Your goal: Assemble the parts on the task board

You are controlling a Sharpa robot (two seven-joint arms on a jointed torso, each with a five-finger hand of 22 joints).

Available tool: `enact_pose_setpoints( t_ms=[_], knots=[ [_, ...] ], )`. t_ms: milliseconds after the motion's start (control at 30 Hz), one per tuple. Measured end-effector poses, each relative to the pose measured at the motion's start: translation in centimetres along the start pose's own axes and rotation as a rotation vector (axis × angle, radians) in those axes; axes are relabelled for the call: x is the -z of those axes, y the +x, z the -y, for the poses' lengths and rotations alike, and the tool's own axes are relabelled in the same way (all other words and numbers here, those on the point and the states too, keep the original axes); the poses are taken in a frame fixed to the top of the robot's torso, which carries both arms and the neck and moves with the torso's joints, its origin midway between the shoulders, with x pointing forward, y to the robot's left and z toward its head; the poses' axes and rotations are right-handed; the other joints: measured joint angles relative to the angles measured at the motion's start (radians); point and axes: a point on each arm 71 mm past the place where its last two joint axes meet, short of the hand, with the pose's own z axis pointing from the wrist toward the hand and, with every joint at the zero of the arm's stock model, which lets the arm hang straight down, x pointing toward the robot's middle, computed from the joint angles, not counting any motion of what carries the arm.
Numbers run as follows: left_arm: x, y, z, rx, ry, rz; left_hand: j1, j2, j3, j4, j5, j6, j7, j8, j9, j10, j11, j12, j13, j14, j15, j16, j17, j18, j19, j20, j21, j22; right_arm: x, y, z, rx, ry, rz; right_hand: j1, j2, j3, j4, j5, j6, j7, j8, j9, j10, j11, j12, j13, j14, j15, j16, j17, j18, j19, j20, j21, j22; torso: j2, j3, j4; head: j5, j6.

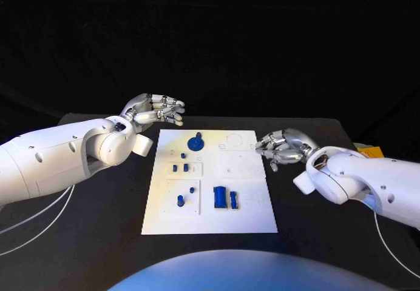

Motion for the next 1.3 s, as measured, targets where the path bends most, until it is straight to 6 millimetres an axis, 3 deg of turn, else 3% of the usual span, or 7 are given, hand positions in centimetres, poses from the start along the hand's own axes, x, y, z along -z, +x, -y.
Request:
enact_pose_setpoints(
  t_ms=[233, 467, 633, 800, 933, 1033, 1300],
  knots=[
    [-1.5, -1.8, -1.9, 0.02, 0.028, 0.148, -0.027, -0.011, 0.017, 0.002, -0.004, -0.045, 0.01, -0.062, -0.019, -0.004, 0.036, -0.182, 0.0, -0.1, 0.061, -0.258, -0.063, 0.0, -0.108, 0.088, -0.267, -0.179, -4.4, -4.2, 0.1, -0.103, -0.061, 0.167, 0.03, -0.01, 0.156, -0.087, -0.052, 0.011, 0.02, -0.066, -0.054, 0.014, 0.025, -0.317, -0.382, -0.211, 0.038, -0.476, -0.304, 0.0, -0.138, 0.035, -0.206, -0.183, -0.031, -0.0048, -0.0081, 0.036, 0.065],
    [-3.4, -2.9, -3.1, 0.044, 0.063, 0.309, -0.072, 0.0, -0.066, 0.017, -0.026, -0.069, 0.003, -0.105, -0.042, -0.098, 0.033, -0.215, 0.0, -0.146, 0.081, -0.363, -0.11, 0.0, -0.131, 0.11, -0.35, -0.248, -6.9, -7.3, 1.1, -0.168, -0.095, 0.29, -0.065, -0.022, 0.193, -0.103, -0.066, 0.023, 0.042, -0.193, -0.103, 0.063, 0.073, -0.566, -0.685, -0.336, 0.123, -0.837, -0.505, 0.0, -0.329, 0.124, -0.305, -0.434, -0.058, -0.002, -0.0014, 0.032, 0.147],
    [-3.2, -2.8, -3.0, 0.048, 0.06, 0.306, -0.316, 0.096, -0.276, -0.111, -0.12, -0.482, -0.095, -0.227, -0.14, -0.579, -0.053, -0.249, -0.032, -0.567, -0.002, -0.457, -0.197, -0.089, -0.557, -0.036, -0.385, -0.295, -6.7, -7.0, 0.9, -0.178, -0.099, 0.284, -0.308, 0.03, -0.099, -0.152, -0.109, -0.372, -0.056, -0.376, -0.244, -0.384, 0.0, -0.684, -0.791, -0.829, 0.067, -0.993, -0.769, -0.079, -0.822, 0.021, -0.337, -0.742, -0.057, -0.001, 0.0001, 0.03, 0.147],
    [-3.0, -0.9, -3.0, 0.07, 0.055, 0.277, -0.553, 0.149, -0.386, -0.185, -0.17, -0.708, -0.149, -0.291, -0.193, -0.843, -0.101, -0.263, -0.05, -0.798, -0.05, -0.505, -0.243, -0.126, -0.789, -0.116, -0.401, -0.318, -6.3, -5.5, 0.4, -0.216, -0.11, 0.269, -0.61, 0.063, -0.252, -0.183, -0.128, -0.585, -0.113, -0.466, -0.319, -0.696, -0.046, -0.734, -0.83, -1.086, 0.03, -1.058, -0.9, -0.117, -1.077, -0.044, -0.353, -0.879, -0.053, 0.0072, 0.0118, 0.014, 0.173],
    [-2.5, 1.5, -2.8, 0.091, 0.052, 0.257, -0.964, 0.169, -0.428, -0.213, -0.188, -0.794, -0.169, -0.316, -0.214, -0.943, -0.119, -0.268, -0.056, -0.886, -0.069, -0.523, -0.261, -0.141, -0.878, -0.147, -0.404, -0.327, -5.6, -3.5, -0.7, -0.277, -0.133, 0.256, -0.986, 0.075, -0.31, -0.195, -0.133, -0.664, -0.134, -0.5, -0.346, -0.814, -0.063, -0.751, -0.844, -1.182, 0.015, -1.083, -0.949, -0.136, -1.172, -0.069, -0.355, -0.93, -0.046, 0.0201, 0.0317, -0.007, 0.21],
    [-1.7, 3.6, -2.6, 0.104, 0.046, 0.25, -1.158, 0.178, -0.443, -0.226, -0.194, -0.83, -0.178, -0.323, -0.222, -0.984, -0.126, -0.272, -0.059, -0.923, -0.076, -0.529, -0.268, -0.157, -0.915, -0.16, -0.409, -0.331, -4.6, -1.6, -1.9, -0.34, -0.153, 0.248, -1.15, 0.08, -0.333, -0.2, -0.138, -0.697, -0.143, -0.514, -0.358, -0.862, -0.07, -0.759, -0.85, -1.222, 0.009, -1.09, -0.97, -0.149, -1.211, -0.079, -0.359, -0.951, -0.041, 0.0313, 0.0487, -0.024, 0.237],
    [0.2, 7.9, -1.5, 0.107, 0.035, 0.274, -1.388, 0.187, -0.46, -0.238, -0.201, -0.868, -0.19, -0.334, -0.232, -1.028, -0.138, -0.273, -0.061, -0.961, -0.085, -0.537, -0.276, -0.157, -0.955, -0.175, -0.409, -0.335, -2.3, 1.3, -4.1, -0.467, -0.176, 0.289, -1.346, 0.086, -0.357, -0.206, -0.142, -0.732, -0.154, -0.529, -0.371, -0.914, -0.079, -0.764, -0.856, -1.266, 0.001, -1.1, -0.993, -0.149, -1.254, -0.091, -0.359, -0.976, -0.033, 0.0478, 0.0738, -0.044, 0.27]
  ],
)
